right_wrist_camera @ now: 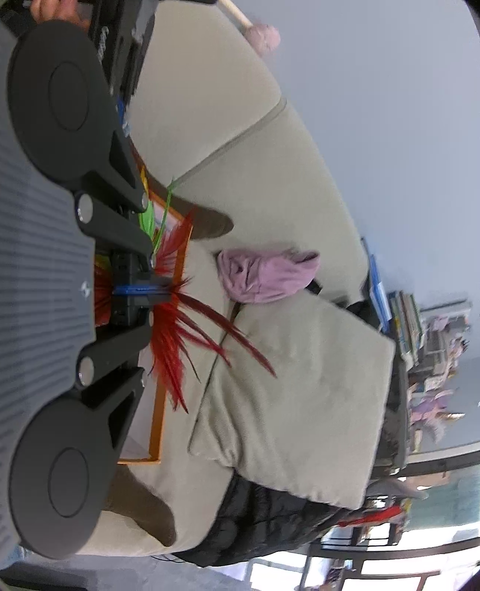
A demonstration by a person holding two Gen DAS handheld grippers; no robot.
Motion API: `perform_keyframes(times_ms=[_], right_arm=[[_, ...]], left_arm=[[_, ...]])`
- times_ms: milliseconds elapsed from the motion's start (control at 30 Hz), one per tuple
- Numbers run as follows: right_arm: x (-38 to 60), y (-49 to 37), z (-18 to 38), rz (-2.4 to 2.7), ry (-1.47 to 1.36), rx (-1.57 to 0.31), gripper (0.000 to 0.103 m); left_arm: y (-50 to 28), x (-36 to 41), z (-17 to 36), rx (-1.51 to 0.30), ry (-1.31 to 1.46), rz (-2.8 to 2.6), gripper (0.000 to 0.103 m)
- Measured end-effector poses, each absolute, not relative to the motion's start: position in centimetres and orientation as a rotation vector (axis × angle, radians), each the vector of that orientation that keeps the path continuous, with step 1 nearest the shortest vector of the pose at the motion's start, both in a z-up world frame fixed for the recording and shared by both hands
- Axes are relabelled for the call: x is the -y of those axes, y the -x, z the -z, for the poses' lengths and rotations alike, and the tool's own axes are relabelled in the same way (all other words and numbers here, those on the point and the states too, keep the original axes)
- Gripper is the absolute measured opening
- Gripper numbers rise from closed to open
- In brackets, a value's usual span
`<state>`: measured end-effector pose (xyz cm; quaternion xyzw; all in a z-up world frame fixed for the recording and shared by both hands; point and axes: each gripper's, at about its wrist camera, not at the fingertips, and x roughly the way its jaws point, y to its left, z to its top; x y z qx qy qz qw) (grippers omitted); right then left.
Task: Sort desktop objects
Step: 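Carry the pompom and feather toy over the shoebox and lower them inside, then open the right gripper to drop the feather toy while left lowers the pompom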
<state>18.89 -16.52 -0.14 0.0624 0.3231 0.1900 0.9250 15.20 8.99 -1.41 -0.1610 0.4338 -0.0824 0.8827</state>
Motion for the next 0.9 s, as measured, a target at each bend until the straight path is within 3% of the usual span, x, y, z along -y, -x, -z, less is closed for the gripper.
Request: perform_keyframes(times_ms=[133,200,267,567,700,767,833,900], right_arm=[[16.7,-20.4,2.2,-0.387,-0.162,-0.726,0.000],[16.8,-20.9,3.0,-0.385,-0.169,-0.742,0.000],[16.9,-21.0,3.6,-0.392,-0.173,-0.751,0.000],[17.7,-23.6,4.6,-0.395,-0.239,-0.792,0.000],[17.4,-25.9,6.0,-0.416,-0.278,-0.858,0.000],[17.1,-27.0,6.9,-0.421,-0.278,-0.897,0.000],[17.1,-27.3,7.5,-0.396,-0.252,-0.905,0.008],[17.5,-27.1,7.6,-0.386,-0.252,-0.904,0.010]], left_arm=[[-15.9,-7.9,3.2,-0.996,0.255,0.203,0.023],[-16.1,-7.1,4.0,-1.040,0.196,0.211,0.035],[-16.3,-6.3,4.8,-1.072,0.144,0.223,0.054],[-18.0,-5.3,7.3,-1.174,0.070,0.179,0.055],[-18.1,-5.3,7.5,-1.162,0.073,0.160,0.042],[-18.0,-5.3,7.3,-1.144,0.074,0.149,0.025],[-17.8,-5.6,7.2,-1.138,0.101,0.166,0.014],[-17.5,-5.7,7.1,-1.115,0.098,0.165,0.007]])
